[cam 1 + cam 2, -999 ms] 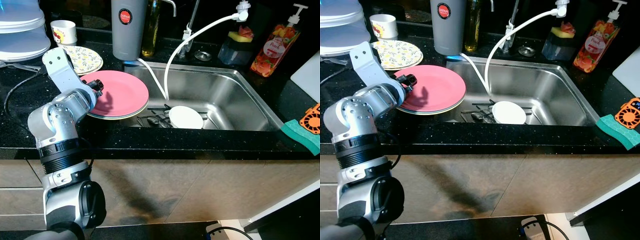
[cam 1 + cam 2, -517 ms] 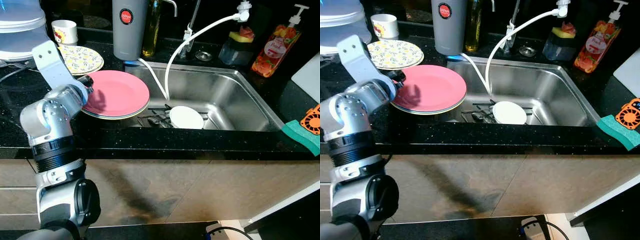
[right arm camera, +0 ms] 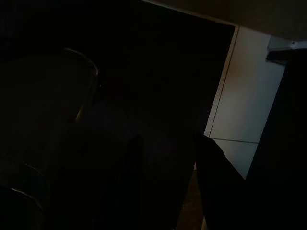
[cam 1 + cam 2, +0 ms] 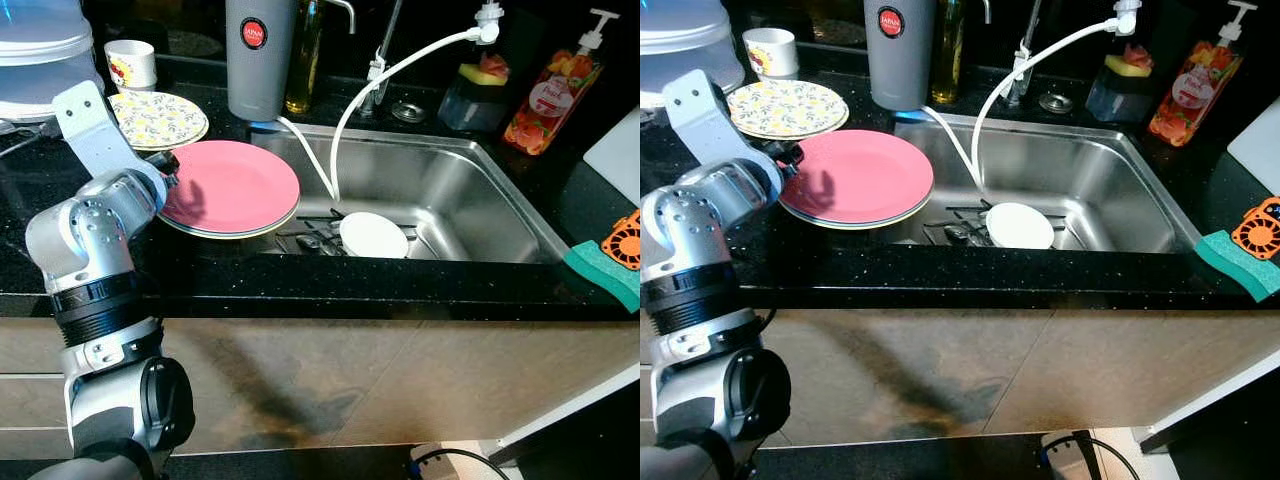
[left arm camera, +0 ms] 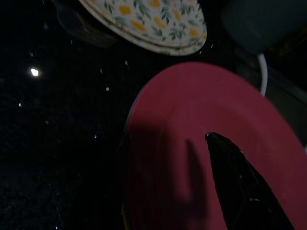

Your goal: Kitchen organization

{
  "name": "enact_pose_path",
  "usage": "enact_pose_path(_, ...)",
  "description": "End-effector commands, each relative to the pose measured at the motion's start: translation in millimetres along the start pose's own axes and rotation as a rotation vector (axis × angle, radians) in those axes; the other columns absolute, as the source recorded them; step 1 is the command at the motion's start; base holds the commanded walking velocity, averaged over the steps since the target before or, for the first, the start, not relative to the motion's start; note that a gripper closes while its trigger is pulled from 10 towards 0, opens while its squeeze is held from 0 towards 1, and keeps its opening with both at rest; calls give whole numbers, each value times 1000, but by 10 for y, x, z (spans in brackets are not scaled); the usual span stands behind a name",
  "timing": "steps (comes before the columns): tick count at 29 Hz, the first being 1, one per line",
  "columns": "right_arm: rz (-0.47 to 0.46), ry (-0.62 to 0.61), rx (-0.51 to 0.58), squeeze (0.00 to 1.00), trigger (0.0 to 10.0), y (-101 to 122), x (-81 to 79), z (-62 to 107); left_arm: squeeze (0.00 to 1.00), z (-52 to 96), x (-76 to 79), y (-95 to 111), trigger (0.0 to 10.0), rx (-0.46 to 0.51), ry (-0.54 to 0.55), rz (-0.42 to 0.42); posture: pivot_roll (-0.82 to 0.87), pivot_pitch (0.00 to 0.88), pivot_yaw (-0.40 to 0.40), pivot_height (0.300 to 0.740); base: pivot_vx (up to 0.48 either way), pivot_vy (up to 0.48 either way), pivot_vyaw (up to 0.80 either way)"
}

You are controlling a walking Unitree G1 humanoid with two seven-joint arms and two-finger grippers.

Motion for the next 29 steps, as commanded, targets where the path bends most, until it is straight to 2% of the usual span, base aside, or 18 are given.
enact_pose_path(1, 9, -6, -14, 0, 10000, -49, 24, 9, 0, -14, -41, -51, 10000, -22, 8, -19, 170, 27, -125, 740, 0, 0, 0)
enact_pose_path(13, 9, -7, -18, 0, 10000, -67, 33, 13, 0, -44, -93, -174, 10000, -61, 15, -27, 171, 25, -126, 740, 0, 0, 0)
enact_pose_path(14, 9, -7, -19, 0, 10000, -73, 37, 14, 0, -48, -94, -188, 7804, -63, 13, -31, 171, 25, -126, 740, 0, 0, 0)
enact_pose_path(16, 9, -7, -19, 0, 10000, -73, 37, 14, 0, -48, -94, -188, 7804, -63, 13, -31, 171, 25, -126, 740, 0, 0, 0)
enact_pose_path(17, 9, -8, -20, 0, 10000, -77, 38, 15, 0, -48, -95, -193, 5412, -64, 12, -34, 171, 25, -126, 740, 0, 0, 0)
enact_pose_path(18, 9, -8, -21, 0, 10000, -82, 41, 16, 0, -46, -102, -194, 2000, -63, 18, -38, 168, 26, -126, 740, 0, 0, 0)
enact_pose_path(19, 9, -9, -23, 0, 10000, -88, 42, 17, 0, -45, -108, -192, 0, -61, 21, -42, 168, 26, -126, 740, 0, 0, 0)
enact_pose_path(29, 11, -10, -26, 0, 10000, -99, 49, 20, 0, -37, -145, -142, 0, -34, 48, -58, 166, 34, -132, 740, 0, 0, 0)
Point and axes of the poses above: a point about 5 cm out from each wrist's last joint towards the gripper, its own z axis pointing back from the gripper into the wrist, its own y axis along the axis of the wrist's last joint, x = y × z, the point moved 4 cm from there along -z, pointing out of the wrist towards the gripper, and after that the axes turned 1 degree about -z, right-handed, at the moved point
